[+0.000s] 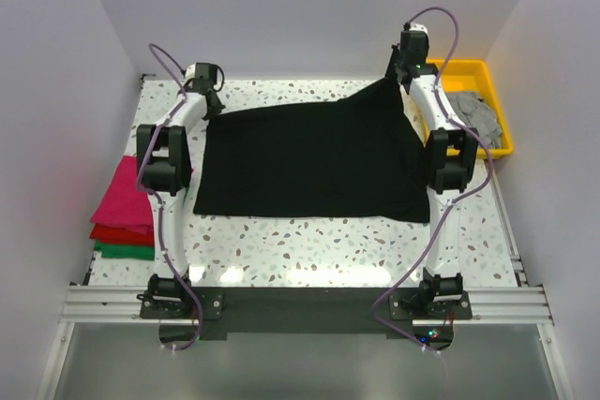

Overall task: Fold and stack the t-shirts
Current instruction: Fold the tshirt

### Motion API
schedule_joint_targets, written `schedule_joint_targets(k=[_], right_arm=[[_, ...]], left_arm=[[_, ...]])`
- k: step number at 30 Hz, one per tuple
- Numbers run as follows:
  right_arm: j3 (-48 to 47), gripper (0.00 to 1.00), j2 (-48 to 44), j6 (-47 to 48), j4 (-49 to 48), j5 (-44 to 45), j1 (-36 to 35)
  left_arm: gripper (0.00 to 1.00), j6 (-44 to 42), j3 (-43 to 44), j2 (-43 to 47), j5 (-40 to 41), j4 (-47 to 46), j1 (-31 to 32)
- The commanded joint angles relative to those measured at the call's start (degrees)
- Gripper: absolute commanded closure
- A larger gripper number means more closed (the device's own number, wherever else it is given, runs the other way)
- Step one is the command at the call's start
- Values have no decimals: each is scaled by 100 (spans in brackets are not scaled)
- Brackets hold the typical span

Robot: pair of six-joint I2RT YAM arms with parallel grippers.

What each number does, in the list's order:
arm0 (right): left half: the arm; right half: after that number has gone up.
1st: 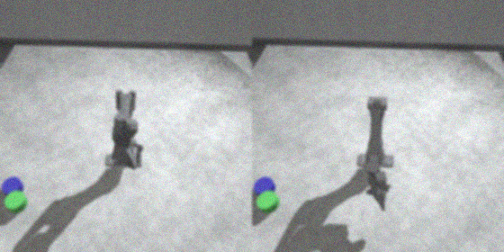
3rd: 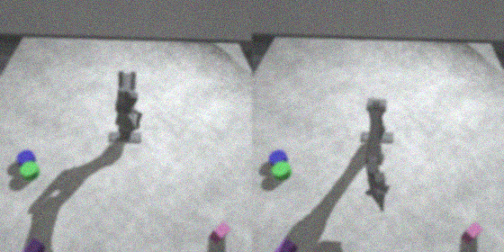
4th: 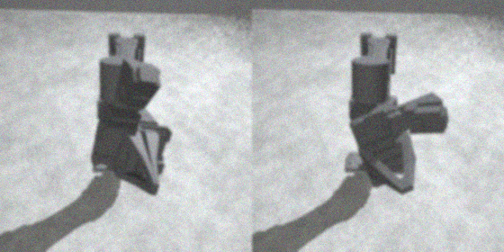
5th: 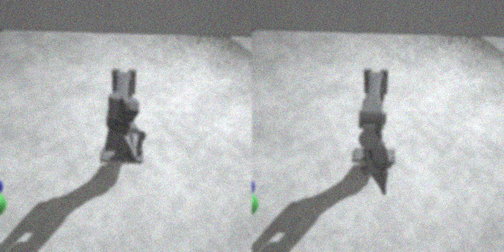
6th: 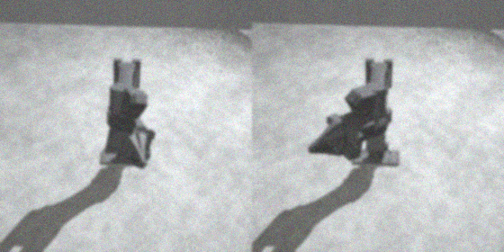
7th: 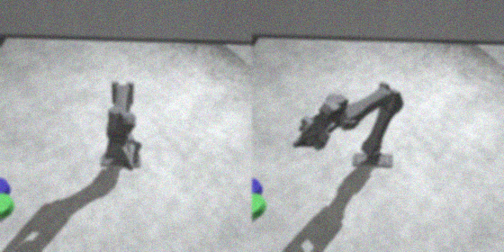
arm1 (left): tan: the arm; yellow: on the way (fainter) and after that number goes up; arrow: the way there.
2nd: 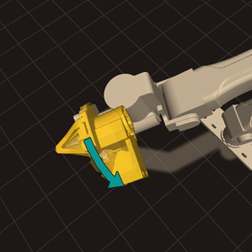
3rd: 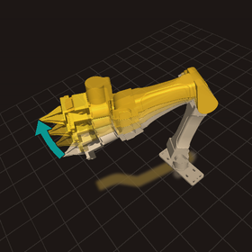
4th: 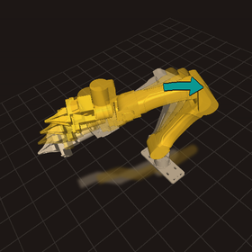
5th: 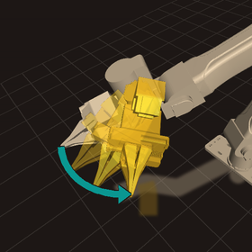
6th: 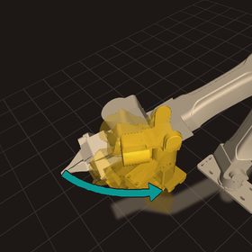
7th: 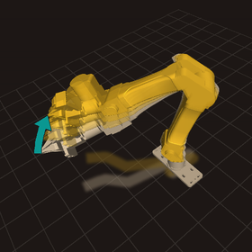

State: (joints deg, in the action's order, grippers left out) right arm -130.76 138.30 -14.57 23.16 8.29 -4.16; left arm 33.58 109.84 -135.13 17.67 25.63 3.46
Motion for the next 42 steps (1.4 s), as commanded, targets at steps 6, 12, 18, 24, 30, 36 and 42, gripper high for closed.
schedule_joint_targets(k=[6,12,18,24,30,36,42], right_arm=[[621,100,-839,-37,-312,-12,47],[1157,100,-1252,-55,-338,40,56],[2018,100,-1893,-99,-514,85,56],[2853,100,-2377,-195,-567,49,56],[3873,100,-3036,-327,-681,155,56],[4778,100,-3660,-608,-698,137,56],[5640,100,-4231,-793,-751,216,56]], left_arm=[[100,34,398,496,-194,-515,-109],[100,52,73,786,-326,-814,-135],[100,113,-524,1129,-457,-963,-170],[100,192,-1078,1498,-703,-1156,-215],[100,350,-1737,1964,-835,-1306,-215],[100,561,-2291,2342,-844,-1104,-215],[100,641,-2871,2728,-879,-1033,-215]])
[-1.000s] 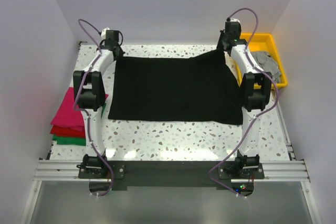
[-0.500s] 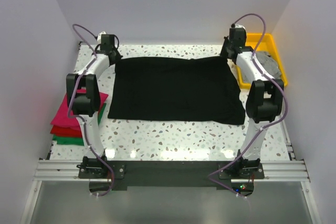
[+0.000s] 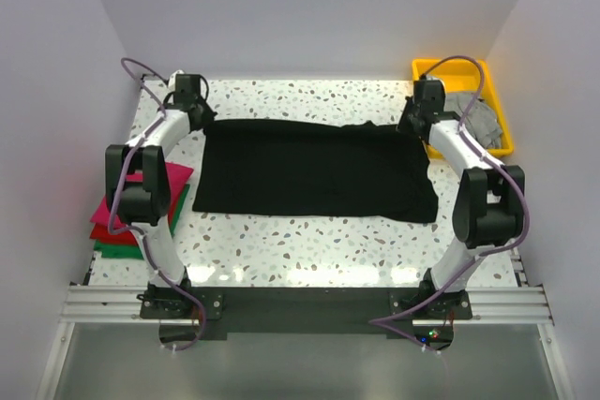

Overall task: Fold and stack the t-shirts
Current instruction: Fold the tshirt

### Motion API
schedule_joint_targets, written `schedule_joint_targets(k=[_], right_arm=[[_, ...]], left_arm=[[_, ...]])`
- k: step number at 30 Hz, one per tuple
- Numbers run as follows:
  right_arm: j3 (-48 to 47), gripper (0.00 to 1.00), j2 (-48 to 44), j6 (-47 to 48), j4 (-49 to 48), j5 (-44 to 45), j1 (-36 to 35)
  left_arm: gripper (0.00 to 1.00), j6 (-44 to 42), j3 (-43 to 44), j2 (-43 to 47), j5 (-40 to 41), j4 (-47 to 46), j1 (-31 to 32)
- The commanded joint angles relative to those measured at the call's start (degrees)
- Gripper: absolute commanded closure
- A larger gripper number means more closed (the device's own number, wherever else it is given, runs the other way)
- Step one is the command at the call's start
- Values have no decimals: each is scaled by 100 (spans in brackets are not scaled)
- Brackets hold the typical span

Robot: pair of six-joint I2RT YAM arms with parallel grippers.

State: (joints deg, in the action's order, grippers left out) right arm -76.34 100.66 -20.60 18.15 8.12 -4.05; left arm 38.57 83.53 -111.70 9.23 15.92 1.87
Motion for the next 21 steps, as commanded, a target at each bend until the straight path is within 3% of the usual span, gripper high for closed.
schedule_joint_targets(k=[1,21], right_arm=[[346,100,-529,-225,-225,225,36],[1885,100,-1742,-524,-383,120,45]], left_arm=[[100,177,-310,473,-53,-37,-55],[100,397,-1180,1115,17,499,-46]])
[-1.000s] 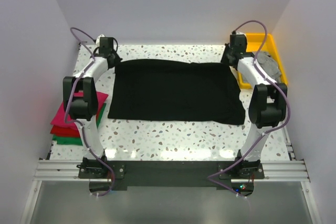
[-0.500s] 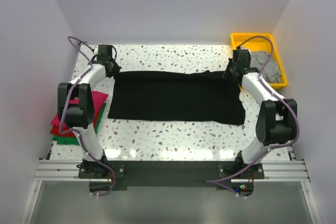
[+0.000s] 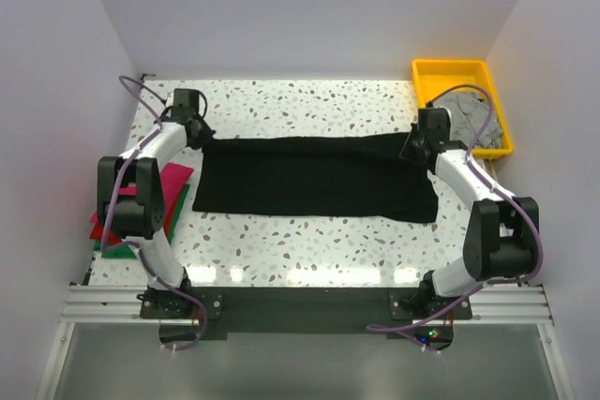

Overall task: Fold and stack the t-shirts
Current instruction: Fold the tshirt

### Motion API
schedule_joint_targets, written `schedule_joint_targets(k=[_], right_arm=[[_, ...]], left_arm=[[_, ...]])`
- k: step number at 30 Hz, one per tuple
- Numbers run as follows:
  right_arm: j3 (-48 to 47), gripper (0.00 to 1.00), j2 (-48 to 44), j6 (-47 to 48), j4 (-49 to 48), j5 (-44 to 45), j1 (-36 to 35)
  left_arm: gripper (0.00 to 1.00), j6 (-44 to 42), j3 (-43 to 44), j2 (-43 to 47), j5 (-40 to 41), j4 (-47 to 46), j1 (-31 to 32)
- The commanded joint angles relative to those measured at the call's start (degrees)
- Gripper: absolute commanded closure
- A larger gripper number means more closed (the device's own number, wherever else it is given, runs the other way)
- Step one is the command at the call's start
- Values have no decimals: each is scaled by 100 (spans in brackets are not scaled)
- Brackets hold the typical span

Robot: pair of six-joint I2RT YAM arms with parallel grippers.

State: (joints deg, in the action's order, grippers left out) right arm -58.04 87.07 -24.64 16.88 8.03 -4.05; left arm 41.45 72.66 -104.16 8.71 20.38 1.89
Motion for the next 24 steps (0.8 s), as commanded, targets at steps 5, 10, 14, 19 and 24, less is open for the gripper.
schedule_joint_targets(k=[5,10,14,19,24], right_arm=[[214,100,-612,-146,-238,-12,45],[424,100,-796,-225,-247,-153,45],[566,100,-875,-260,-265,-214,45],[724,100,-963,-357,-274,-364,45],[917,100,-1095,-427,-230,-390,36]], left_arm=[[100,100,-200,528,122,115,-48],[100,100,-252,660,148,159,-48],[100,109,-393,756,157,159,-48],[100,161,-578,836,157,80,-48],[100,258,-797,923,122,10,-48]])
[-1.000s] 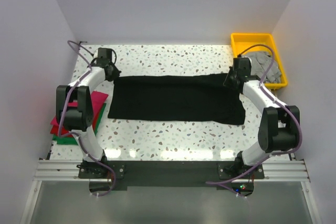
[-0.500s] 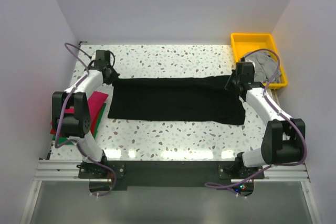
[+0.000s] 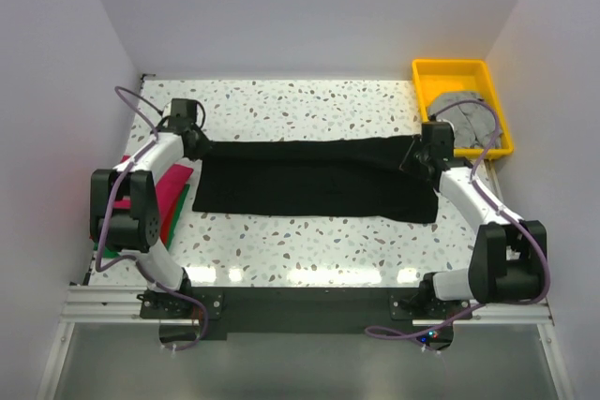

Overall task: Fold and stack the t-shirts
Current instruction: Fold the tshirt

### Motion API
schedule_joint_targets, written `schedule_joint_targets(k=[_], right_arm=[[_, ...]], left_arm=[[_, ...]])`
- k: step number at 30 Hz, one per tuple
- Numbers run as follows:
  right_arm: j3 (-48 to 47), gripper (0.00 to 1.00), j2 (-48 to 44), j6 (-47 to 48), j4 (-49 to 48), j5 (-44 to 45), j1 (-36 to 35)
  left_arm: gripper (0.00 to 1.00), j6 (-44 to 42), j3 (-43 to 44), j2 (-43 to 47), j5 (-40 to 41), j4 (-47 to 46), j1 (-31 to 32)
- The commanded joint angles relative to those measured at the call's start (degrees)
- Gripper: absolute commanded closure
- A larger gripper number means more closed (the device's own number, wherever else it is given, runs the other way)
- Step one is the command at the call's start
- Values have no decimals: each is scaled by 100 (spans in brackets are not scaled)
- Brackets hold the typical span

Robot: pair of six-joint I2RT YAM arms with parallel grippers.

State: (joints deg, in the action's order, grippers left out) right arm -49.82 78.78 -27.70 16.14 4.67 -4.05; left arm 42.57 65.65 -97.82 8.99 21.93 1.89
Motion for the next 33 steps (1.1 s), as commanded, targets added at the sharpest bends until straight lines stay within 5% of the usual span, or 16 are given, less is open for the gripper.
schedule_joint_targets(k=[1,12,16,25,33], right_arm=[[174,100,-276,-139,-164,-45,36],[578,100,-276,-209,-234,-19,36],[702,99,-328,-209,-287,-62,45],[535,57,-574,-51,-42,-177,45],[-141,48,-242,90,152,-247,-174]], left_arm=[[100,155,-131,299,94,-163,-48],[100,357,-526,342,50,-303,-57],[88,419,-807,518,-116,-531,-57],[51,481,-931,1089,-152,-418,-57],[47,314,-790,1230,-329,-198,13]])
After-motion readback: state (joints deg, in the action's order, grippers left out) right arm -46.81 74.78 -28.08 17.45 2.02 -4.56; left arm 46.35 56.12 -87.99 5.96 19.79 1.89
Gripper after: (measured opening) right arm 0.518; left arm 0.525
